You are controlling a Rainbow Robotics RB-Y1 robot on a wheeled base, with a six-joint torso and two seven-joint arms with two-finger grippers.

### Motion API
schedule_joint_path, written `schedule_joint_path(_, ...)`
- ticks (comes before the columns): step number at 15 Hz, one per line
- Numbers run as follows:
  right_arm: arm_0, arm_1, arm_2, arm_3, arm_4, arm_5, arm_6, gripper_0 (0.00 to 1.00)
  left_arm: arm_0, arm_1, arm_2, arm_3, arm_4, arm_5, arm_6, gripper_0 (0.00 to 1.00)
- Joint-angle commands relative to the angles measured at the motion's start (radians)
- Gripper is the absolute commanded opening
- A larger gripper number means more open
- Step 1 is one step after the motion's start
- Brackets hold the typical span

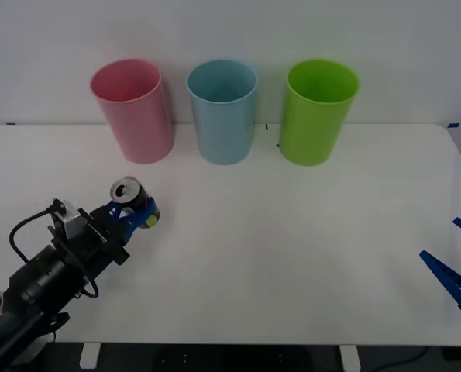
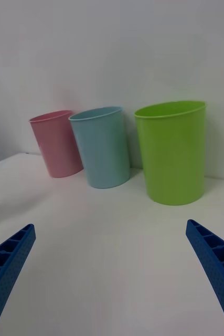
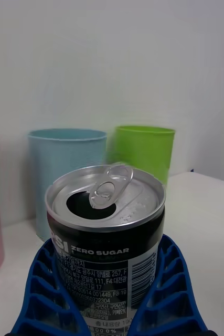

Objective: Grasp the object on the table and drop it into the matching bin: aluminum can to the light blue bin, PET bottle to the pink bin.

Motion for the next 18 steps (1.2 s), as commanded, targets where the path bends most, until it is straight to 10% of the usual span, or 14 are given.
schedule_joint_path(1, 0.0, 0.0, 0.0, 0.0, 0.0, 0.0, 0.0, 1.0, -0.021, 0.0, -0.023, -0.059, -0.004, 0.076, 0.06, 0.0)
schedule_joint_path(18, 0.0, 0.0, 0.0, 0.0, 0.0, 0.0, 0.0, 1.0, -0.385, -0.015, -0.067, -0.016, -0.155, 0.294, 0.436, 0.0)
